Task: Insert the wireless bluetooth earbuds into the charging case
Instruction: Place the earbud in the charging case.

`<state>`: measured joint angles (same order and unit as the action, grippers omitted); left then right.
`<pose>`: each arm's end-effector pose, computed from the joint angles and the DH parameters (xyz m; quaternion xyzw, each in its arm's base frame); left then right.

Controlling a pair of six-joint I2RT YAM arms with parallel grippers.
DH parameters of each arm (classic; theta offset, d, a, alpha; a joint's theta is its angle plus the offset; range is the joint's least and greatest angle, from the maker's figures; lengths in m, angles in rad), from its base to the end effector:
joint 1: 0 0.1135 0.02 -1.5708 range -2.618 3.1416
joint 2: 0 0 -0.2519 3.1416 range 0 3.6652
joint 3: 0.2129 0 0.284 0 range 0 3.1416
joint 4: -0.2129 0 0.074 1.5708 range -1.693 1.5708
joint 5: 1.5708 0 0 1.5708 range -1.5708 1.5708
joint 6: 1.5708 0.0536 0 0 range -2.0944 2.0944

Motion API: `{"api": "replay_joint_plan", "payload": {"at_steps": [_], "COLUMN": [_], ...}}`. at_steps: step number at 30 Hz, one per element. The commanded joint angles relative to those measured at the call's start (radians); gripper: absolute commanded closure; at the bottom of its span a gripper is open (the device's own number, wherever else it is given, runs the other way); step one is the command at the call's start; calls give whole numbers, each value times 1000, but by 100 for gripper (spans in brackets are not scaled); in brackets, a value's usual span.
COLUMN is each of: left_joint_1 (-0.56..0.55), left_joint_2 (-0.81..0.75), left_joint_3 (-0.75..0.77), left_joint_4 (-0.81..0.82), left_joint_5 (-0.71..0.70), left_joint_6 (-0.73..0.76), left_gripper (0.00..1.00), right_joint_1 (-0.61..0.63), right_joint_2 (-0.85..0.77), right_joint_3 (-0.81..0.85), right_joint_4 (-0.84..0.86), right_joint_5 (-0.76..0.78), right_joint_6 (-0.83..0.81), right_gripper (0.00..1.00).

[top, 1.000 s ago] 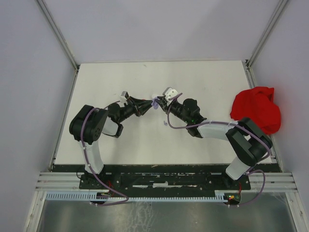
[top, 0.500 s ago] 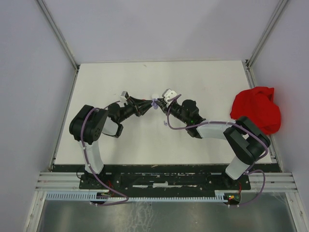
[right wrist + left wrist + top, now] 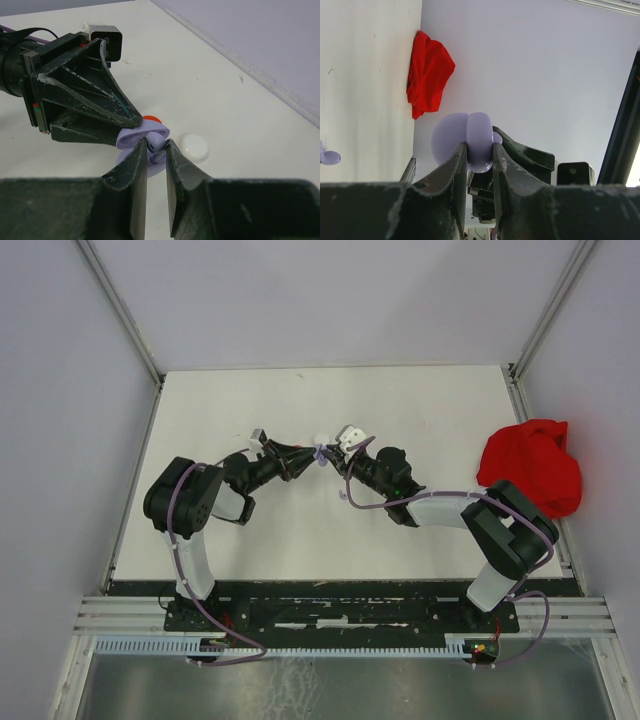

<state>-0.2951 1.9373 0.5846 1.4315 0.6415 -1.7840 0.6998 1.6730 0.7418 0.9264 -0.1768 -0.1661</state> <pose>0.3212 -0.1312 0.0998 -0.2661 0.6306 -0.7093 0.1686 0.2894 0.2560 0.1766 -0.3527 0.6148 0.2456 0.6613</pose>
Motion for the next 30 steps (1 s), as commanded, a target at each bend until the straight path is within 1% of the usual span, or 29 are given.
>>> {"api": "replay_joint_plan", "payload": {"at_steps": [1,6,8,17,18,22,24,26,28,30], "left_joint_1": [-4,-4,-4,-4,-4,-4,-5,-4,-4,-5], "left_joint_2": [-32,-28,-25,-13,-11,-2,2,4,6,8], "left_joint_3": [31,32,35,49,49,42,37,34,32,32], "left_joint_4": [74,79,80,79,79,80,88,92,96,99], "left_joint_5": [22,17,13,10,10,10,12,12,12,15], "left_joint_6": [-46,-55,-57,-55,-53,-47,-48,-49,-49,-50], "left_gripper": [97,97,97,97,97,97,97,97,97,97], "right_joint_1": [5,5,5,6,5,6,3,2,2,1], "right_joint_2": [11,8,4,-29,-35,-75,-101,-133,-162,-189], "right_joint_3": [-1,-1,0,-2,-2,-1,3,15,39,83], "right_joint_4": [52,46,37,17,20,42,40,15,-61,-187], "right_joint_5": [17,17,19,14,14,48,90,141,195,246], "right_joint_6": [-1,7,13,64,71,111,124,129,132,145], "right_gripper": [100,100,97,60,57,51,46,44,42,41]}}
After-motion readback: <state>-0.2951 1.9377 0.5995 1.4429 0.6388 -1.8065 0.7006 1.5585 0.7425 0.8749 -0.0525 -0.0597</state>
